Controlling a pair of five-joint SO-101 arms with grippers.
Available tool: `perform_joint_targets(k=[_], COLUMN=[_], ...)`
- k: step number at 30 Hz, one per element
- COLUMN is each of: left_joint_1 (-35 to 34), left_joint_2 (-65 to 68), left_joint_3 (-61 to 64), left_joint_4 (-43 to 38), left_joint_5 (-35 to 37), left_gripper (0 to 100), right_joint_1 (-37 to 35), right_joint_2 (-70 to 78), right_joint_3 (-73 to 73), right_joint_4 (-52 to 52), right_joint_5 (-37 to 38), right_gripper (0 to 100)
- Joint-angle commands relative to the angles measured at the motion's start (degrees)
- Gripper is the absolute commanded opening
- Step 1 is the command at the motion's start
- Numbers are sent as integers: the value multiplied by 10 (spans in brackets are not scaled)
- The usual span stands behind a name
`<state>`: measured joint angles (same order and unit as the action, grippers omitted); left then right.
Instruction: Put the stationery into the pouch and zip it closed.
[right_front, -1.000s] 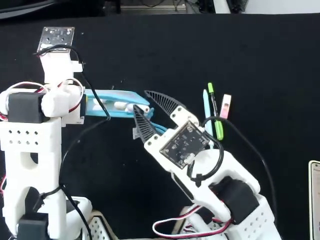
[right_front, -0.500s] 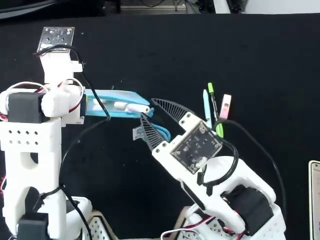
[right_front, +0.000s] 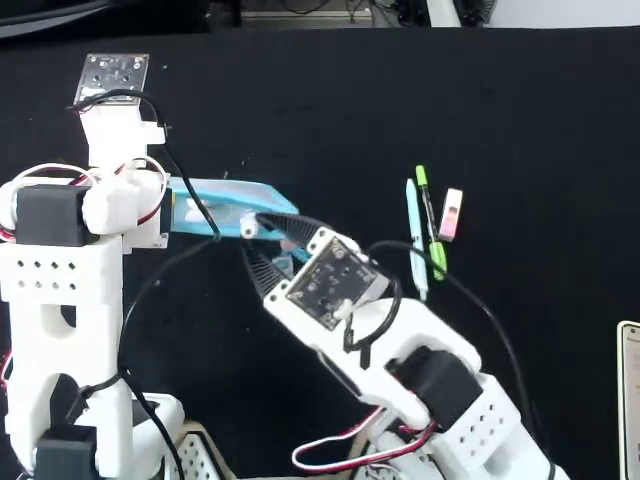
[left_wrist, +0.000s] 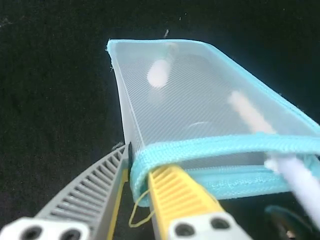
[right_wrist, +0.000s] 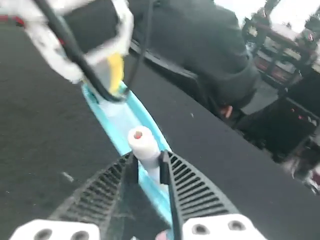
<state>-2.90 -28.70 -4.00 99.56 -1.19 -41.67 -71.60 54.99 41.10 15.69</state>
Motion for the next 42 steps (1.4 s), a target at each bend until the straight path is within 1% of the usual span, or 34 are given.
perform_joint_targets(k=[1, 10, 12, 16, 19, 27, 30, 34, 36, 38, 42], left_joint_1=[5, 5, 5, 5, 5, 5, 5, 5, 5, 5, 5], left_joint_2=[-7, -7, -7, -7, -7, -7, -7, -7, -7, -7, -7], left_joint_3=[-22, -23, -23, -23, -23, -24, -23, -23, -22, -22, -22], left_joint_4=[-2, -2, -2, -2, -2, -2, -2, -2, -2, -2, -2], left_joint_5=[-2, -3, -3, -2, -2, -2, -2, -2, -2, -3, -3], left_gripper=[30, 30, 30, 30, 30, 30, 30, 30, 30, 30, 30], right_joint_1=[-24, -26, -23, -9, 4, 4, 3, 5, 20, 61, 193], right_joint_2=[-3, 5, 7, 37, 72, 115, 102, 80, 60, 41, 35], right_joint_3=[-15, -28, -17, -10, -12, -7, -30, -102, -147, -195, -251], right_joint_4=[-18, -24, -45, -94, -117, -117, -71, 40, 93, 137, 200], right_joint_5=[0, 0, 0, 25, 22, 24, 23, -15, -11, 4, 3], right_gripper=[45, 42, 42, 42, 42, 46, 54, 139, 150, 134, 109])
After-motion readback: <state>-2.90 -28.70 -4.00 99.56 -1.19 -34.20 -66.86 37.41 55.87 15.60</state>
